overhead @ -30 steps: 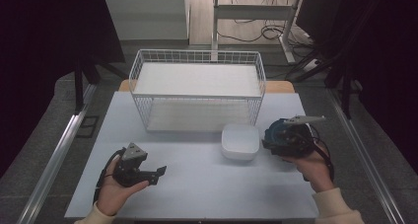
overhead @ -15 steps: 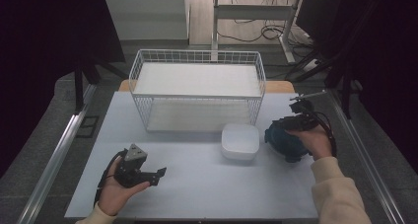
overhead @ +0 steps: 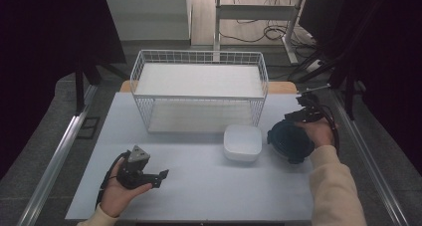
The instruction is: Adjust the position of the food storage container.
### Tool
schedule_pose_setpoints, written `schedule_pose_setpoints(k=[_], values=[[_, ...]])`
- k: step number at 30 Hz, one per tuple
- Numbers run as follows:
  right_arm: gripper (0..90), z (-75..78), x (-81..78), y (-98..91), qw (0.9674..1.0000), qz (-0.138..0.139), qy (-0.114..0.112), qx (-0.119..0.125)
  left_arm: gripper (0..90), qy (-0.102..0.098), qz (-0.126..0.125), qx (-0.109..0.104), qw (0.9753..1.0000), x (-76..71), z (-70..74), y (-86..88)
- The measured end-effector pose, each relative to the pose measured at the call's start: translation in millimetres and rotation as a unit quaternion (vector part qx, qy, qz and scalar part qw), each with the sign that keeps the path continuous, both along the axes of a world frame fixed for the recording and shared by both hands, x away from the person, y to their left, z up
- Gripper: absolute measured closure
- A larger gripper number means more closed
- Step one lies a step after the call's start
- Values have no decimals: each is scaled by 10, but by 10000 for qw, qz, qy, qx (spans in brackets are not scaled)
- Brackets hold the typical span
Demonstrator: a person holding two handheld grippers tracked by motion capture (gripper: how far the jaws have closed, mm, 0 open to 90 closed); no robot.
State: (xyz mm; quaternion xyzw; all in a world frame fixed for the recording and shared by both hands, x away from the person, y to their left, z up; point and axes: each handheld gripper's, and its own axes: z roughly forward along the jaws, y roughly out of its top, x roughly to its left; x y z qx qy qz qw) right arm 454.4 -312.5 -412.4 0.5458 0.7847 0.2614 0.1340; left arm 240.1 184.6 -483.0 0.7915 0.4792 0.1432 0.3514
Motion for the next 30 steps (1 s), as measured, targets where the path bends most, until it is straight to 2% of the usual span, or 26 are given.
schedule_pose_setpoints(k=[1,2,4,6,8,11,14,15,19,23,30], values=[[830,-9,58,5,10000,27,-4,-60,166,-5,12,-3,10000,3,-1,8],[830,-9,58,5,10000,27,-4,-60,166,0,17,1,10000,6,-2,14],[889,-8,133,4,9999,41,-76,-68,166,7,29,-5,10000,9,-5,20],[891,-9,156,-1,9999,41,-97,-63,166,7,30,-10,10000,10,-5,21],[893,-45,231,-8,9996,-18,-47,-270,166,5,30,-12,10000,11,-5,22],[894,-99,293,-24,9995,-55,-5,-300,167,18,33,-6,10000,14,-12,26],[894,-149,328,-28,9991,-77,107,-400,166,21,39,3,10000,15,-14,28],[895,-197,353,-26,9987,-92,208,-451,167,10,48,1,10000,14,-9,33],[896,-282,373,-13,9976,27,334,-609,167,9,68,2,10000,20,-11,44],[900,-285,357,-13,9979,-36,322,-564,167,87,3,-115,9999,25,-22,44],[900,-292,331,-14,9980,-6,367,-524,167,69,37,-45,10000,19,-29,42]])
